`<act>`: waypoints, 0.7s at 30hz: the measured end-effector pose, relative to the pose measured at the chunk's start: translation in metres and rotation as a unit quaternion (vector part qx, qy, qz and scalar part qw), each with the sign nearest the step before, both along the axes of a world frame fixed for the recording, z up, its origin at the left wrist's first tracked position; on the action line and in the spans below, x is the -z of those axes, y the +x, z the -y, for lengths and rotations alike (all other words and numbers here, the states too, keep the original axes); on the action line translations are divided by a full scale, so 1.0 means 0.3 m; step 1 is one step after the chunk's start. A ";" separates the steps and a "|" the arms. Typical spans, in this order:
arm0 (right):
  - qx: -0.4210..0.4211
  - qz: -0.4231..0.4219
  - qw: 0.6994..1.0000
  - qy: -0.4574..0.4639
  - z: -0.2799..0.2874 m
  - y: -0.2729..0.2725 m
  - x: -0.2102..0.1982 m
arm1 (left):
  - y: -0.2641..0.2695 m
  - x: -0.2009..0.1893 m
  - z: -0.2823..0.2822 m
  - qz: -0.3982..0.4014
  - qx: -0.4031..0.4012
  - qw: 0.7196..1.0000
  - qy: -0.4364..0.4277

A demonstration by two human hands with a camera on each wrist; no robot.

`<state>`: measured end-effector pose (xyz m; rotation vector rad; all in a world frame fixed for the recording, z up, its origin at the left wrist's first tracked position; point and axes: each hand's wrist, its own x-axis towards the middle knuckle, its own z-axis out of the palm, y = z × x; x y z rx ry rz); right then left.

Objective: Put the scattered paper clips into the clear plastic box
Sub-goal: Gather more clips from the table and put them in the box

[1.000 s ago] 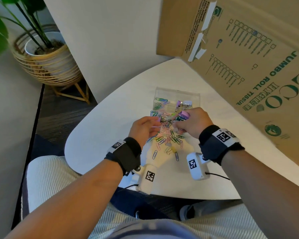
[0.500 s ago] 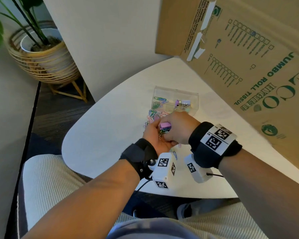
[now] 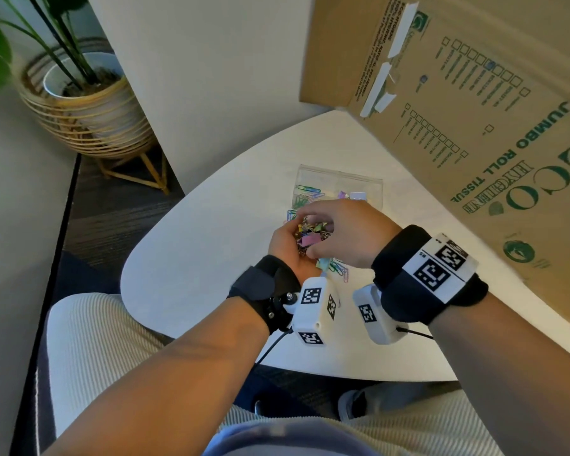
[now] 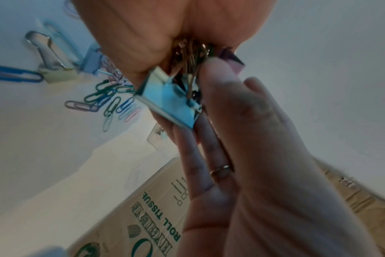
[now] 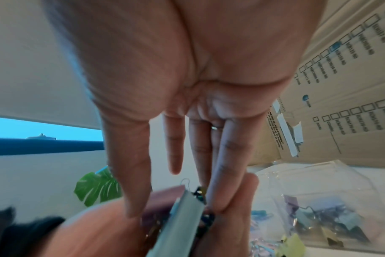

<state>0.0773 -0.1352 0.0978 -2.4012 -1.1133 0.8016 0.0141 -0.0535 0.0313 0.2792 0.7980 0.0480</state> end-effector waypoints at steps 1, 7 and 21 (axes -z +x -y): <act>0.007 -0.005 1.000 0.012 0.003 0.005 -0.008 | -0.003 -0.002 -0.003 0.025 -0.002 0.999 -0.028; 0.084 -0.038 0.987 0.128 0.038 0.036 -0.023 | -0.009 -0.018 -0.006 0.106 -0.039 0.991 -0.077; 0.105 -0.032 0.990 0.085 0.055 -0.014 0.075 | 0.013 0.001 -0.005 0.080 -0.081 0.992 -0.055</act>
